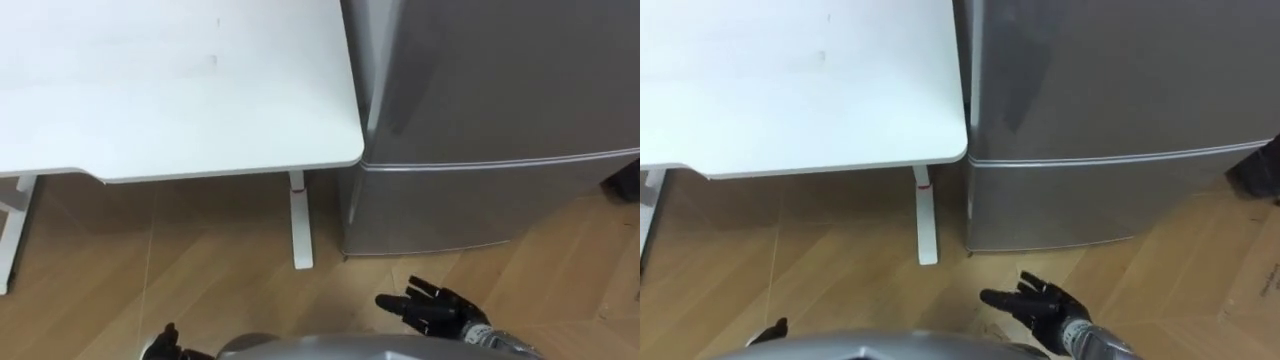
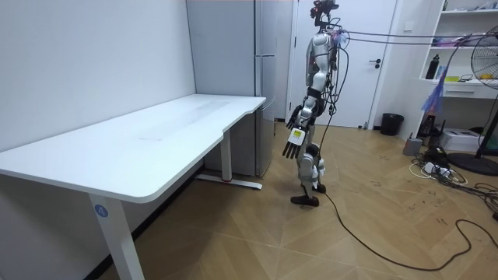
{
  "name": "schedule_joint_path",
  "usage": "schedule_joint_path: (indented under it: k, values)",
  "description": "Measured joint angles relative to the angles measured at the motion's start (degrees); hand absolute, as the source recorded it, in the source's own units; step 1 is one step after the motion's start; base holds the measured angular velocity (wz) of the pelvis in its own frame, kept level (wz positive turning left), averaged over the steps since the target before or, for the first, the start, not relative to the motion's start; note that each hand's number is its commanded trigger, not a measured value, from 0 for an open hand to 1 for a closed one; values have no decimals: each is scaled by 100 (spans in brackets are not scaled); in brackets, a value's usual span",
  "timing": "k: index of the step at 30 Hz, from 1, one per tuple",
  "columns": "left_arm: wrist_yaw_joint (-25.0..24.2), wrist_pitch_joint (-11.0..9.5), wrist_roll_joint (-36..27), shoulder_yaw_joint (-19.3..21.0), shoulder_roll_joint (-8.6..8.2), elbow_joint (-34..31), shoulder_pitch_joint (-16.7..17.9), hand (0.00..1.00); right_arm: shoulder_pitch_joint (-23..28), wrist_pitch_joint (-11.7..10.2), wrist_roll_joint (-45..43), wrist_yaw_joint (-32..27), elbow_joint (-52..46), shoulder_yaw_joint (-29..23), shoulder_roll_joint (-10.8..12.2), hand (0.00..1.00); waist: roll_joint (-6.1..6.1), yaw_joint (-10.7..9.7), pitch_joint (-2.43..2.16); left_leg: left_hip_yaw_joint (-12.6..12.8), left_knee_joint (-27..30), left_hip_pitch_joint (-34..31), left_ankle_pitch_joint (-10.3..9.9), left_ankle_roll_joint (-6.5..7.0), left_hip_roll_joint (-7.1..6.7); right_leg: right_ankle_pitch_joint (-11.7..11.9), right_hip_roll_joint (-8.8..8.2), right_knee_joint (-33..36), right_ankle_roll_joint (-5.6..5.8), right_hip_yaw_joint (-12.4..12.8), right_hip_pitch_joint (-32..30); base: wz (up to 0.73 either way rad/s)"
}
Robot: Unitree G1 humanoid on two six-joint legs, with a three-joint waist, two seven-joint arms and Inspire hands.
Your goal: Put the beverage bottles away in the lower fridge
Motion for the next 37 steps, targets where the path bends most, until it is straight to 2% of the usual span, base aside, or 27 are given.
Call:
schedule_joint_path:
  k: [2,5,9,17,22,23,29,32,37]
  values:
    - [15,-56,0,-15,0,0,-1,0,14,-15,-521,-166,15,-1,-1,0,-8,-7,2,-17,15,-29,0,1,-2,0,-14,2,0,-7,-11,5]
    - [61,-100,-24,-90,4,59,-53,0,0,-165,-1322,-427,71,-58,3,0,4,-12,-2,-28,15,-95,7,12,-8,0,-12,8,0,-13,-57,3]
    - [78,-111,-46,-82,-2,117,-53,0,-72,-309,-1798,-645,140,-75,26,0,15,-5,-14,-17,17,-93,9,13,-8,0,-6,5,1,13,-62,0]
    - [-64,-13,6,49,-2,229,-39,0,-62,-284,-1824,-816,365,-324,49,0,48,-11,-42,-46,93,-69,7,14,-9,0,-15,0,1,-17,1,1]
    - [-125,159,204,58,-3,249,-9,0,-60,-266,-1749,-915,489,-455,48,0,69,-9,-19,-141,61,-21,4,14,-11,-1,-25,-10,3,-72,82,8]
    - [-144,214,260,53,-3,288,-8,0,-59,-250,-1748,-939,517,-490,48,0,64,-18,1,-168,71,5,4,14,-11,-2,-25,-25,5,-96,131,8]
    - [-302,534,880,19,-16,372,77,0,-126,-182,-1748,-995,595,-515,49,0,75,1,-2,-182,199,33,-1,14,-16,-5,-29,-127,7,-91,224,4]
    - [-418,713,956,19,-32,371,118,0,-169,-144,-1753,-1028,603,-507,49,0,72,6,-2,-175,203,34,-1,14,-13,-6,-29,-124,8,-81,226,0]
    - [-548,806,1084,22,-40,368,97,0,-187,-43,-1752,-1043,602,-507,50,0,63,6,-2,-167,214,40,0,15,-13,-6,-30,-113,8,-53,231,0]
